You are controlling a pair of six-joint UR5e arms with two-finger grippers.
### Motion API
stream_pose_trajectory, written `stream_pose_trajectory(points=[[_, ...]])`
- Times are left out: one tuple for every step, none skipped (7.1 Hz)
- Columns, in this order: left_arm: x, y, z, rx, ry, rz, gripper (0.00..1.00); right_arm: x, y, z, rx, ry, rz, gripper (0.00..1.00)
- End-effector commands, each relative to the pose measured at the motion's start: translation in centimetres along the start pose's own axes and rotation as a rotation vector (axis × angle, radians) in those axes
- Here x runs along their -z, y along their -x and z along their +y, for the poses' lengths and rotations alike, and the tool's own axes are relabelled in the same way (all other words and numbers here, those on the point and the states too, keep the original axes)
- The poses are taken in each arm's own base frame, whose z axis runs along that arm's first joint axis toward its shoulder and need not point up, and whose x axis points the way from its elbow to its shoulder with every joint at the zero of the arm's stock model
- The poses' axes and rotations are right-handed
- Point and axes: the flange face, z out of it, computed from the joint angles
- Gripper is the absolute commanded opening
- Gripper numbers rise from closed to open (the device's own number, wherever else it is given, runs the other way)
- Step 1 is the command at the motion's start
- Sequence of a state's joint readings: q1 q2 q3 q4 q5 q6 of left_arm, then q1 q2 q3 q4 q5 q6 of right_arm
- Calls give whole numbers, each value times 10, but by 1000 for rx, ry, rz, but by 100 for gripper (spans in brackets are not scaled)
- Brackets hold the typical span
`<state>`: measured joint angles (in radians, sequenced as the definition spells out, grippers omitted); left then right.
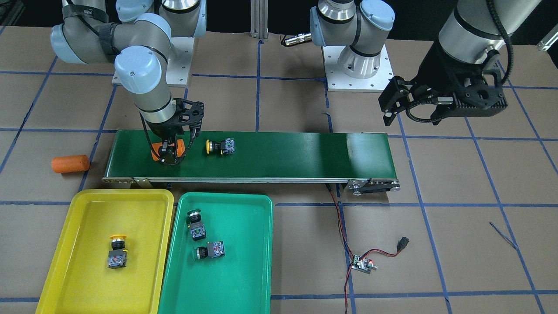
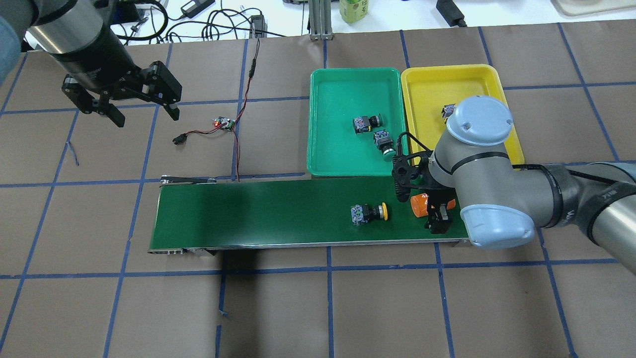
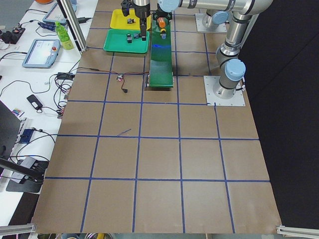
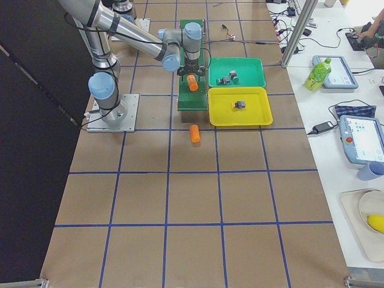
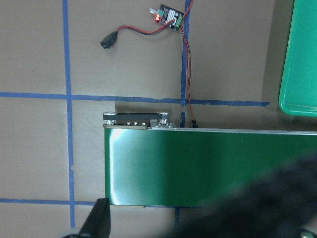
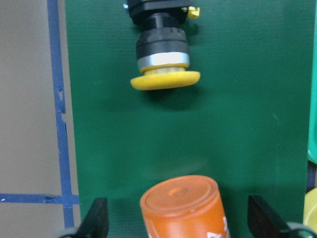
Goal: Sort buttons by color to trays
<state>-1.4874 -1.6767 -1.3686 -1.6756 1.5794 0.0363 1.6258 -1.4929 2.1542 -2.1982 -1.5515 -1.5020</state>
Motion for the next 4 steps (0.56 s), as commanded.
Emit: stream_pose_trajectory(points=[[-15, -7, -21, -21, 24, -12, 100, -3, -1, 0, 0, -2, -6, 100], [-30, -19, -16, -43, 48, -15, 100, -2, -1, 0, 0, 1, -3, 100], [-42, -24, -10, -54, 47, -22, 100, -3, -1, 0, 1, 1, -6, 100], [-32, -24, -1, -57, 24, -22, 100, -3, -1, 0, 1, -2, -8, 100]])
